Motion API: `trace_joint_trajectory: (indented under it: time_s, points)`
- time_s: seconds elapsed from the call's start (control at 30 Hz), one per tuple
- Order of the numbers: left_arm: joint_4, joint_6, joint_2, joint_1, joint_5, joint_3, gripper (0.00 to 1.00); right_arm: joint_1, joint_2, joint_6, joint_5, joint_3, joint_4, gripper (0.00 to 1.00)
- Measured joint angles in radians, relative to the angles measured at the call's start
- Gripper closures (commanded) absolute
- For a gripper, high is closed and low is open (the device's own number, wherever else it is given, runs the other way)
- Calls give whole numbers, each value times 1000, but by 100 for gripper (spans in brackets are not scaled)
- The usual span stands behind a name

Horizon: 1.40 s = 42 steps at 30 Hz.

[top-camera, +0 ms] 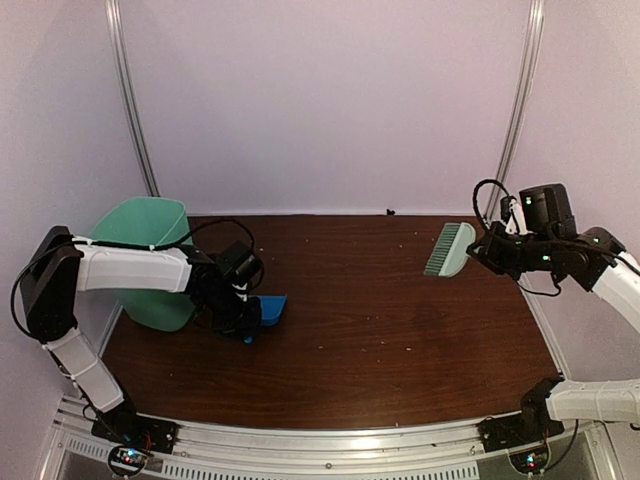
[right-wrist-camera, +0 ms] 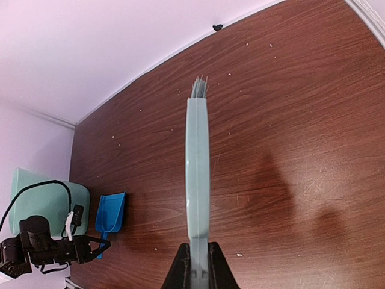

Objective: Sweep away the paper scraps from the table
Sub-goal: Place the dustpan at the center of the board, then put down the broom at the center of the board.

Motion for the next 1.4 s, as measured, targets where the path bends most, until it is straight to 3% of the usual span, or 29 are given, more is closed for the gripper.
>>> trace_joint_trajectory:
  time_s: [0.27, 0.67, 0.83, 1.03, 1.23, 1.33, 1.4]
  points:
    - [61, 0, 3, 0, 12, -69, 85, 0, 0, 5, 0, -25, 8, 100]
    - [112, -19, -20, 0, 40, -134, 48, 0, -16, 26, 0, -87, 42, 100]
    - [98, -29, -84, 0, 40, -134, 38, 0, -23, 35, -1, -139, 77, 100]
    - [15, -23, -169, 0, 10, -52, 34, 0, -43, 72, 0, -232, 167, 100]
    - [-80, 21, -238, 0, -75, 110, 33, 0, -75, 191, -2, -416, 381, 100]
    - [-124, 48, -273, 0, -125, 184, 23, -1, -68, 259, -17, -510, 502, 100]
    - [-155, 61, -300, 0, -164, 233, 5, -2, -46, 291, -27, -548, 566, 100]
